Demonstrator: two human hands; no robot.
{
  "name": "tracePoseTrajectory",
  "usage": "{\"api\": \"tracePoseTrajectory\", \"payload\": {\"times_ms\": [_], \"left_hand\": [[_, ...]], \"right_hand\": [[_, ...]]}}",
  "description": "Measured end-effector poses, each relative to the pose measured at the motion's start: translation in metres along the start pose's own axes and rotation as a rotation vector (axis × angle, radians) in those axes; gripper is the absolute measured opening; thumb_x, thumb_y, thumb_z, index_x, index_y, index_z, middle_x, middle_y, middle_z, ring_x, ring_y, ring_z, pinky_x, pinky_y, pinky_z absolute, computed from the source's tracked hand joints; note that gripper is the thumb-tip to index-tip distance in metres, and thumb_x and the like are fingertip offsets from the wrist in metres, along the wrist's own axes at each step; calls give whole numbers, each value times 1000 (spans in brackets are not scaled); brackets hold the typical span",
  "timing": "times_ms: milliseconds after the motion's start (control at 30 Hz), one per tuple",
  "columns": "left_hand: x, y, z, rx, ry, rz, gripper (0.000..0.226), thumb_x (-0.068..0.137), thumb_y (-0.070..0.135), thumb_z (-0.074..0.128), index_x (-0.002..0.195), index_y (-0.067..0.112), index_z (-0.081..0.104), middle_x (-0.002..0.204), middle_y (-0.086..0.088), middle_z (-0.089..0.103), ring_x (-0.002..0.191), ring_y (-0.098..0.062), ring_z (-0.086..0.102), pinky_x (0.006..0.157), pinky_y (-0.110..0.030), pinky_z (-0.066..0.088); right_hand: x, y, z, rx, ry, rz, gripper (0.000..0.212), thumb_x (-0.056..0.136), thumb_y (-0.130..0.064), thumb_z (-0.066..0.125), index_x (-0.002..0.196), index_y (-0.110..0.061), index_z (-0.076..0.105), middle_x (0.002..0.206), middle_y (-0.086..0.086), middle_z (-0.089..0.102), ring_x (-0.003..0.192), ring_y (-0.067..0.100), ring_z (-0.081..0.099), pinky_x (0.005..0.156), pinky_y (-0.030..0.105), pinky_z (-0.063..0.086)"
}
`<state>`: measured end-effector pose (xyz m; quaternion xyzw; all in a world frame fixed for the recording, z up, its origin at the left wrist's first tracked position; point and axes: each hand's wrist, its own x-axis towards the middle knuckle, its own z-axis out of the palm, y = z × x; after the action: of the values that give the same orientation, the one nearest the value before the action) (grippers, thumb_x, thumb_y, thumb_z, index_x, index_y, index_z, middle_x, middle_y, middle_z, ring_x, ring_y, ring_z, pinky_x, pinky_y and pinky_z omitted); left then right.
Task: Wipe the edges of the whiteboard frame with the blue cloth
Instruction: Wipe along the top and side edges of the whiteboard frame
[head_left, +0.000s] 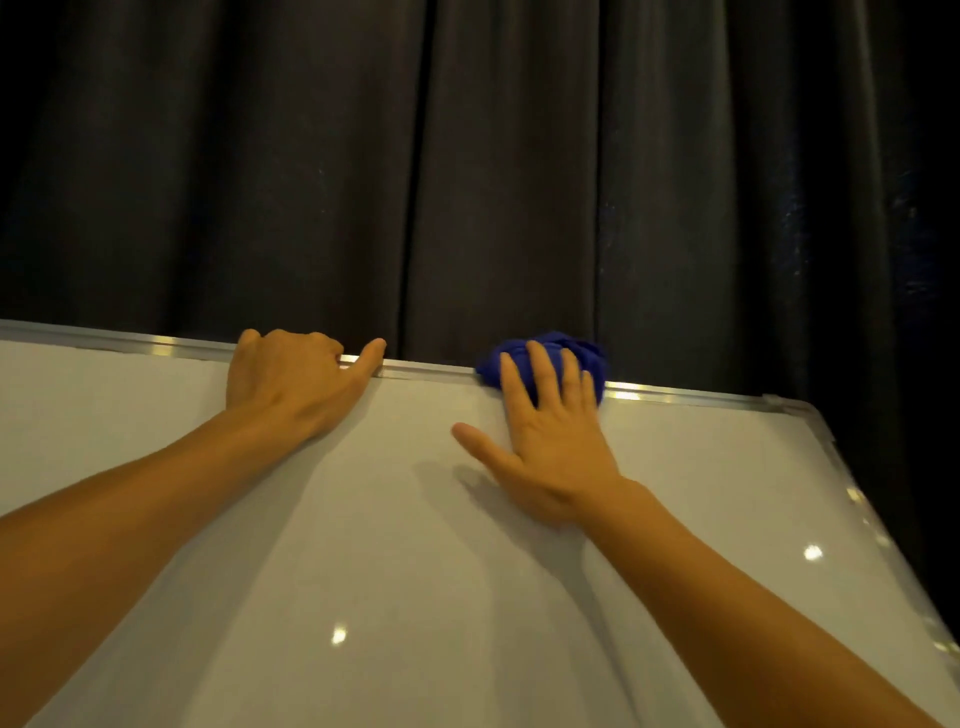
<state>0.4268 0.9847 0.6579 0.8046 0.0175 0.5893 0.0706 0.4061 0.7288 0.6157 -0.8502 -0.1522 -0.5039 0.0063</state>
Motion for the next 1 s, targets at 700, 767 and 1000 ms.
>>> {"api": "tracePoseTrajectory", "payload": {"times_ms": [700,767,1000], "left_hand": [[1,-9,12,21,95,62,73,86,73,16,56,20,56,53,2,51,61,-19,49,87,-48,40],[1,-19,4,21,111,84,70,87,72,19,57,22,57,55,2,52,63,-20,49,89,-48,39],[0,28,4,110,30,7,77,82,76,15,63,18,62,56,-2,55,63,-23,52,89,-49,40]], "right_hand": [[6,-25,11,-38,65,-111,90,80,-88,12,154,-39,-5,163,-4,-19,146,23,-28,118,49,-16],[3,19,1,-52,87,5,94,76,-90,8,154,-38,-1,165,-1,-13,149,25,-19,120,48,-11],[-9,94,-10,24,3,263,108,64,-96,0,154,-37,1,164,3,-14,149,32,-18,119,53,-10]]}}
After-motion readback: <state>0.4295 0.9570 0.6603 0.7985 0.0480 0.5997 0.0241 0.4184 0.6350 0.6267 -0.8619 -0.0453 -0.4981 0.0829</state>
